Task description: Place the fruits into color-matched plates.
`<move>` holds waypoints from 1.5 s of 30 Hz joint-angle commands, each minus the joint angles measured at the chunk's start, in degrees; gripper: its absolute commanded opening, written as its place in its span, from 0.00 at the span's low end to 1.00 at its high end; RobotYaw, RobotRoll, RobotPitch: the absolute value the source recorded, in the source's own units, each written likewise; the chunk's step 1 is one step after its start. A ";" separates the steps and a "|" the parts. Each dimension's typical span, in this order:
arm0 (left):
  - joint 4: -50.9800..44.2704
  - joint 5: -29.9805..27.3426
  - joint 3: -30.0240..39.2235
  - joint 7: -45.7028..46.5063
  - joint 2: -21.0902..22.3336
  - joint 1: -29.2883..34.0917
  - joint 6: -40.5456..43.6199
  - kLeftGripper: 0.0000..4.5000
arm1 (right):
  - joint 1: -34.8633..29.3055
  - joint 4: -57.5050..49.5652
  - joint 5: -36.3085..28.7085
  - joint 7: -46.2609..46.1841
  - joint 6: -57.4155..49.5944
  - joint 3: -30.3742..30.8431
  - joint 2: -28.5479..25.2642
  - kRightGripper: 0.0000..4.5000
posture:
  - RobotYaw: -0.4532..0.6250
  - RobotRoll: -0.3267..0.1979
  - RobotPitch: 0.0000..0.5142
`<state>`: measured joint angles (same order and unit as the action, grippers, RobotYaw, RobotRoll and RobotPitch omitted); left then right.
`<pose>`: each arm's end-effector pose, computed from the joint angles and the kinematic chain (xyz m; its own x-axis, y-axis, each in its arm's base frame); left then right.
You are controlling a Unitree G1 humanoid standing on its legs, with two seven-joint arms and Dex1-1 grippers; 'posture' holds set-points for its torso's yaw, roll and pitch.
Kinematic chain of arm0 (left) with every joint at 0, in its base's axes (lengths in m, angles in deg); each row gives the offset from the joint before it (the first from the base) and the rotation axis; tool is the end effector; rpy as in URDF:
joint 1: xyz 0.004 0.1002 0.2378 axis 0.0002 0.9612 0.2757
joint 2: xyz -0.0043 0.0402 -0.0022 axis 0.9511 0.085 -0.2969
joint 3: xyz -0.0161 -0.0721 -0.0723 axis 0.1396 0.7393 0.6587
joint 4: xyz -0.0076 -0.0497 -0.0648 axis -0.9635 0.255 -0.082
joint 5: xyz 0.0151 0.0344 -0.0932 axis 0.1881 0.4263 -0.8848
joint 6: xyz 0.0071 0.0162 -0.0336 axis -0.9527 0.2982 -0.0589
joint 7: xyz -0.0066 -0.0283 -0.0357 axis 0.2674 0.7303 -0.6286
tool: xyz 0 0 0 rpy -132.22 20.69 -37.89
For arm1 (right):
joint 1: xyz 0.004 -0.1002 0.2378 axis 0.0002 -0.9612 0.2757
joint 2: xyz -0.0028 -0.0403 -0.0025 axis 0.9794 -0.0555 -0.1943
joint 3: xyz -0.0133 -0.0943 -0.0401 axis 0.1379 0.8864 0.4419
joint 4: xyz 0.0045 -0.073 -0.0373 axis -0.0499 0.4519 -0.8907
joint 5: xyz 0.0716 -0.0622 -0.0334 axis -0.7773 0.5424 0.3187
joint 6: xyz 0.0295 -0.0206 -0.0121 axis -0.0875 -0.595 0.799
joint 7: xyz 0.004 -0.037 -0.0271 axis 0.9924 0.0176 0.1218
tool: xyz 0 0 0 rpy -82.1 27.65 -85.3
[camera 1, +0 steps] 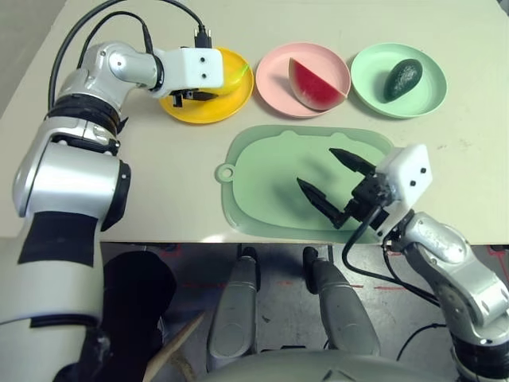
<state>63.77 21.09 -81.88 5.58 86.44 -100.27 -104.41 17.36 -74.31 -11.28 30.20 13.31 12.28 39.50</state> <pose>0.3558 0.2420 0.2918 0.7279 -0.4973 -0.4721 0.5345 -0.0196 0.8449 0.1781 -0.1509 0.1636 0.6887 0.7182 0.0991 -0.7006 0.6944 -0.1641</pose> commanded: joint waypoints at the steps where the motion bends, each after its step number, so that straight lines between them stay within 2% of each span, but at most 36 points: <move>1: 0.39 0.42 1.14 -0.49 0.01 1.33 0.45 0.67 | -0.80 0.19 -0.30 0.71 -0.65 0.28 -0.43 1.00 | 0.33 0.62 0.74; 5: 0.28 1.07 1.48 -0.39 0.06 1.37 0.17 0.96 | -0.22 1.21 -0.66 1.67 -0.41 -0.68 -0.91 1.00 | 0.33 0.62 0.74; 6: 0.25 1.23 1.57 -0.34 0.15 1.27 0.06 0.99 | -0.02 1.43 -0.74 1.91 -0.38 -0.88 -1.00 1.00 | 0.33 0.62 0.74; 10: 0.01 1.13 2.26 -1.07 0.72 0.39 -0.85 0.99 | 0.85 2.57 -1.06 3.03 -0.01 -1.75 -1.32 1.00 | 0.33 0.62 0.75; 13: -0.34 -1.08 4.58 -2.81 1.36 -0.57 -1.52 0.99 | 2.49 4.88 -1.93 4.94 0.70 -3.78 -2.15 1.00 | 0.33 0.62 0.75; 17: -0.77 -10.74 14.23 -8.41 1.94 -0.25 2.92 0.99 | 6.70 13.39 -1.73 8.23 4.09 -9.07 -4.55 1.00 | 0.33 0.62 0.77; 22: -3.24 -27.17 30.35 -14.88 5.17 3.37 14.65 0.99 | 12.52 29.09 -0.93 7.65 9.39 -19.37 -6.82 1.00 | 0.35 0.62 0.81; 26: -8.87 -34.24 36.88 -16.39 8.30 9.65 20.72 0.99 | 13.67 36.87 -0.73 8.71 13.89 -25.20 -9.79 1.00 | 0.38 0.62 0.83; 31: -22.45 -42.15 43.66 -12.97 9.72 23.68 28.02 0.99 | 13.86 44.70 -2.66 11.62 18.68 -31.20 -11.54 1.00 | 0.40 0.62 0.85; 37: -41.66 -48.84 50.11 -3.14 6.64 42.25 35.03 0.99 | 13.50 57.98 -4.07 17.64 25.80 -36.57 -14.12 1.00 | 0.41 0.62 0.85; 41: -49.35 -51.08 53.63 5.31 3.51 50.11 37.70 0.99 | 17.04 71.66 -2.69 20.53 32.54 -37.82 -16.92 1.00 | 0.40 0.62 0.85; 45: -54.10 -51.53 55.36 12.75 1.02 54.71 38.77 0.99 | 22.07 84.75 -2.50 22.45 37.77 -38.55 -19.98 1.00 | 0.40 0.62 0.84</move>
<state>11.56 -29.91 -28.22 15.49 88.20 -47.49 -66.21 39.08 5.49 -14.04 51.65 48.87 -24.76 20.69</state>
